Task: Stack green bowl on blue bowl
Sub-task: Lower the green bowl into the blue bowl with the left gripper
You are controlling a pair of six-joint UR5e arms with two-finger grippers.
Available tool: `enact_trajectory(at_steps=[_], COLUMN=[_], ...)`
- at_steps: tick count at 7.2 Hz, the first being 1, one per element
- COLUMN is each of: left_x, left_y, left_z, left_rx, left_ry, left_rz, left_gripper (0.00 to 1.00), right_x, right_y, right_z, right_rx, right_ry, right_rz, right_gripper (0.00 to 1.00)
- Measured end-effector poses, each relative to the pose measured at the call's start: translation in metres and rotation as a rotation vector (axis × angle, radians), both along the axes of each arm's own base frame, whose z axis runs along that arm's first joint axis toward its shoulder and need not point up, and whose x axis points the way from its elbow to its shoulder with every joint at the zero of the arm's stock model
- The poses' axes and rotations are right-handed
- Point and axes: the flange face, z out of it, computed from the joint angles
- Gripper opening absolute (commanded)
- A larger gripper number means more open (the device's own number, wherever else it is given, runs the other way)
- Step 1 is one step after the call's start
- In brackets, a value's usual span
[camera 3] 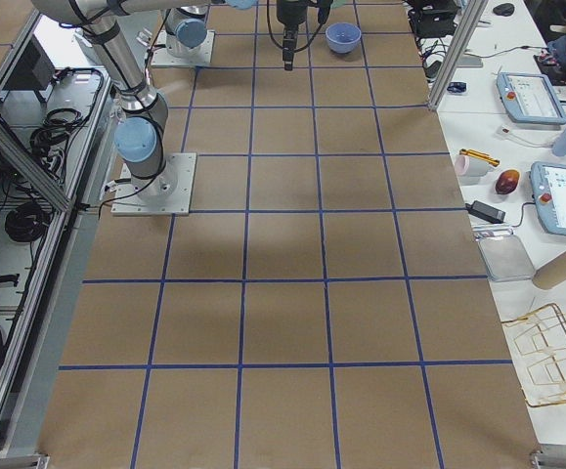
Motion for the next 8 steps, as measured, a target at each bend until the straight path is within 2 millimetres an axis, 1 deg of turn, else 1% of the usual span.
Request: enact_trajectory(at_steps=[2,4,6,8], left_x=[-0.025,-0.051,-0.056,-0.052], left_y=[-0.022,-0.039,-0.045,-0.044], left_z=[-0.012,-0.029,-0.048,-0.060], left_rx=[-0.011,-0.036,-0.025,0.001], left_ry=[0.063,0.090,0.088,0.054], left_rz=[0.046,0.046,0.036,0.028], left_gripper=[0.00,0.00,0.00,0.00], right_x=[0.000,0.000,0.000,0.000], right_y=[0.000,0.000,0.000,0.000], right_z=[0.000,0.000,0.000,0.000], right_rx=[0.000,-0.001,-0.001,-0.001], right_ry=[0.000,0.000,0.000,0.000], right_rz=[0.000,0.000,0.000,0.000], right_gripper=[1.00,1.00,1.00,1.00])
